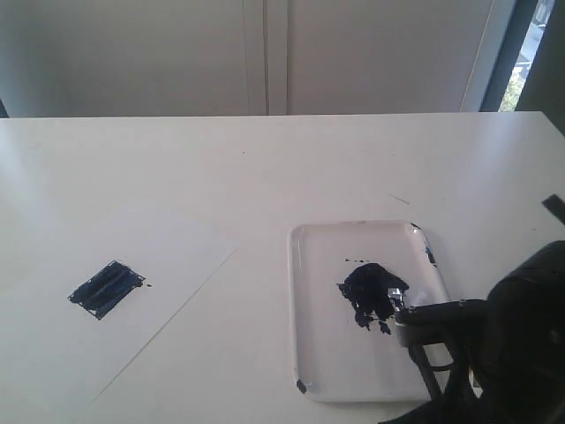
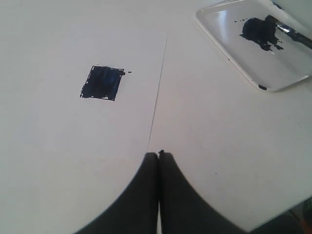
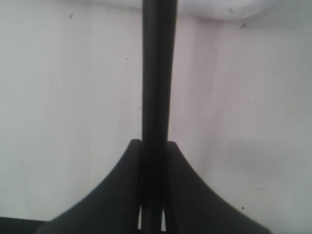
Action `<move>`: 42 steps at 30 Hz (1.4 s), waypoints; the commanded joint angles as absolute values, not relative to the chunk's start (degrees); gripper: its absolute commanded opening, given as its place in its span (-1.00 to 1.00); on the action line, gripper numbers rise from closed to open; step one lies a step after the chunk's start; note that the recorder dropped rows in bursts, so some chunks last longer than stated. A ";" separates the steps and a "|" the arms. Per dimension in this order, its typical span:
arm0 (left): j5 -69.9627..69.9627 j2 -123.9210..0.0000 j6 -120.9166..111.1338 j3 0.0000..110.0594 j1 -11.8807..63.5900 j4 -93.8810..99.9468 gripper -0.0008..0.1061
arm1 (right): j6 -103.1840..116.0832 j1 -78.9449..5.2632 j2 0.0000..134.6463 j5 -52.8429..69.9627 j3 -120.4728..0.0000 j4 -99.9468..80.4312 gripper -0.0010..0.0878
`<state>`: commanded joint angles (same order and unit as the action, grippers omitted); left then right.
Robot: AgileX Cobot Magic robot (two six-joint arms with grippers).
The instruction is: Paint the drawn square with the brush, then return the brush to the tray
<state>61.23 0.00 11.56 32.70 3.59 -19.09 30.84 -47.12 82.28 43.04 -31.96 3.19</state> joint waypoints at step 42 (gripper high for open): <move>39.02 0.00 10.92 32.60 1.82 -17.80 -0.99 | 31.35 -54.26 29.89 19.37 -31.96 -22.63 0.00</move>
